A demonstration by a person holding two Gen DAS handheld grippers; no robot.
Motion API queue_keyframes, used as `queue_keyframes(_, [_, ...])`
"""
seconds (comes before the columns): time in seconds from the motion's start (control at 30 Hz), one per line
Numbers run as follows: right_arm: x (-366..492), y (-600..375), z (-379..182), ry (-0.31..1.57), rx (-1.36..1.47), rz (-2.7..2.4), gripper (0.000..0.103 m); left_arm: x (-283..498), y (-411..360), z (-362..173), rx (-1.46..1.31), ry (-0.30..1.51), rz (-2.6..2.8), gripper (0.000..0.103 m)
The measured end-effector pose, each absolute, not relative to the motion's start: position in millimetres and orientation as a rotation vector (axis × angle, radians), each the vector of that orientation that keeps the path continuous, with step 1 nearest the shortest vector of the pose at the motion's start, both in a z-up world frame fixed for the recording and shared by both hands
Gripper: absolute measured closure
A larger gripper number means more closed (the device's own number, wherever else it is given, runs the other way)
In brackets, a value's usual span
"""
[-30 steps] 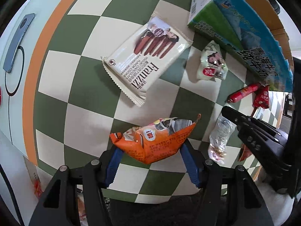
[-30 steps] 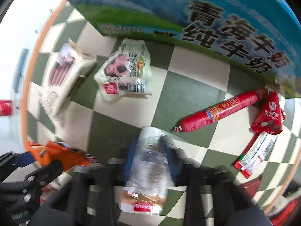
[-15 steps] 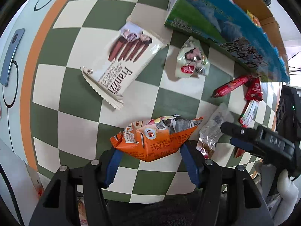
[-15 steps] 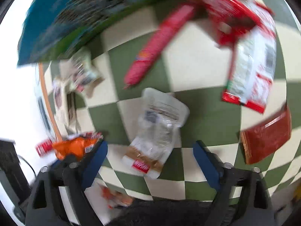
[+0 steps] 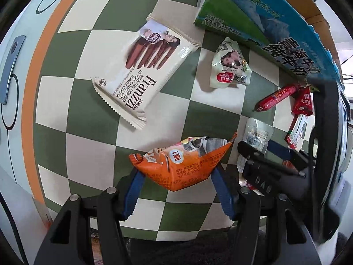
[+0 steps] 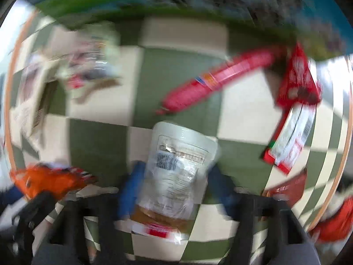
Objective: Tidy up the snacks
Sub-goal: 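Carry the orange bag and clear packet over the box and open both tools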
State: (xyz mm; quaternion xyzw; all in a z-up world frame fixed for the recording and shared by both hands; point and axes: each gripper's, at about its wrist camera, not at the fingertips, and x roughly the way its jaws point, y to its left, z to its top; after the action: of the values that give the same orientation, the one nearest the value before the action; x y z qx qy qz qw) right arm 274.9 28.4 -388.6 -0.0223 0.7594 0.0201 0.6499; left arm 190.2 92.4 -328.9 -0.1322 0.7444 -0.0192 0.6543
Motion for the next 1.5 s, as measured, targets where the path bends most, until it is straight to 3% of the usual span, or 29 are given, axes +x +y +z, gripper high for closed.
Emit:
queue_keyframes(0.17, [260.2, 35.5, -386.7, 1.68, -0.076, 0.114, 0.046, 186.3, 91.0, -332.4, -0.302, 1.695, -0.044, 0.044])
queue_keyframes(0.37, [257.0, -16.6, -357.7, 1.643, 0.084, 0.152, 0.046, 183.0, 84.3, -317.3, -0.311, 1.675, -0.06, 0.046])
queue_keyframes(0.63, [270.9, -56.5, -268.6, 1.498, 0.239, 0.234, 0.046, 208.8, 56.8, -229.3, -0.337, 1.532, -0.203, 0.046])
queue_keyframes(0.77, [290.9, -74.5, -205.8, 1.387, 0.285, 0.267, 0.045, 244.5, 41.6, -177.0, -0.313, 1.436, -0.274, 0.046])
queue_keyframes(0.9, [327.1, -76.9, -177.5, 1.314, 0.296, 0.292, 0.045, 294.5, 23.3, -147.6, -0.239, 1.383, -0.293, 0.046])
queue_keyframes(1.13, [402.7, -73.7, -186.4, 1.296, 0.239, 0.277, 0.044, 384.3, 15.4, -177.4, -0.228, 1.479, -0.293, 0.046])
queue_keyframes(1.43, [455.6, -66.9, -235.2, 1.377, 0.199, 0.264, 0.042, 421.4, 8.7, -227.3, -0.199, 1.613, -0.243, 0.045])
queue_keyframes(1.5, [460.4, -69.0, -244.0, 1.41, 0.216, 0.266, 0.034, 422.0, 8.5, -228.8, -0.191, 1.61, -0.241, 0.035])
